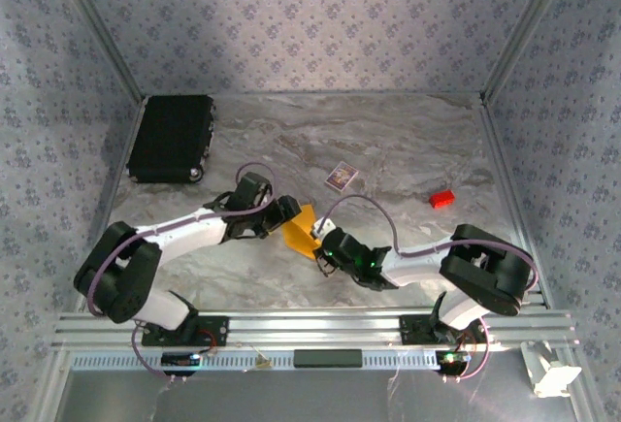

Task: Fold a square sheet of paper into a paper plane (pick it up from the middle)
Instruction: Fourth fold the wing at the center of the table.

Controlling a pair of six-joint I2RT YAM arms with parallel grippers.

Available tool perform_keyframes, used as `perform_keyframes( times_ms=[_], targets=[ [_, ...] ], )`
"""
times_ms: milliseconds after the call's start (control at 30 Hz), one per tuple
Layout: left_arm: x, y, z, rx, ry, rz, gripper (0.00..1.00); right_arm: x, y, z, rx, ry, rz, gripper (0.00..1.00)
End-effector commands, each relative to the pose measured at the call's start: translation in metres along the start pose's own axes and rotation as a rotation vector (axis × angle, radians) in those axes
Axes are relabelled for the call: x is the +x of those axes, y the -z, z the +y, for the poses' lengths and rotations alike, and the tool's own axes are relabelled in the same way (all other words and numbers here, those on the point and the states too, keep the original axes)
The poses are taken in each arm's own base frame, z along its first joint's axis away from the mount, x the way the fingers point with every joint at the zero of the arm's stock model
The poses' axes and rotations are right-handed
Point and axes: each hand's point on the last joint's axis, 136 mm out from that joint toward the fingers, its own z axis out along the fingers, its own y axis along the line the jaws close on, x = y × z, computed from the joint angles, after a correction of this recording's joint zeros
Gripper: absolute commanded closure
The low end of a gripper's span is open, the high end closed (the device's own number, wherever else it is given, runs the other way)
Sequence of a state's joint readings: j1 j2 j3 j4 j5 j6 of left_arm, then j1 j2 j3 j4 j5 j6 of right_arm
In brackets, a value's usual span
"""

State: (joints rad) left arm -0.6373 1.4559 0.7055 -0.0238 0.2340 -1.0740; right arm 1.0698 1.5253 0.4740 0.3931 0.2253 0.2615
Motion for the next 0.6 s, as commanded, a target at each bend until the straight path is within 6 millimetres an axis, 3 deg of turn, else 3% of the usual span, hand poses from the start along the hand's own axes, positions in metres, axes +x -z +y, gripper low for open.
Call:
perform_keyframes(
  times_ms=[0,200,467,567],
  targets=[
    [0.000,-0.003,-0.013,0.026,-0.027,0.021,0.25,-0.002,0.002,-0.004,0.053,0.080,-0.019,0.89],
    [0.005,-0.013,-0.008,-0.007,-0.019,0.068,0.36,0.004,0.004,-0.005,0.084,0.161,-0.018,0.89],
    [0.011,-0.020,0.002,-0.054,0.002,0.103,0.81,-0.001,0.009,-0.001,0.070,0.150,-0.017,0.83],
    [0.009,-0.019,-0.001,-0.048,0.005,0.099,0.93,-0.006,0.012,0.002,0.063,0.159,-0.030,0.76]
  ],
)
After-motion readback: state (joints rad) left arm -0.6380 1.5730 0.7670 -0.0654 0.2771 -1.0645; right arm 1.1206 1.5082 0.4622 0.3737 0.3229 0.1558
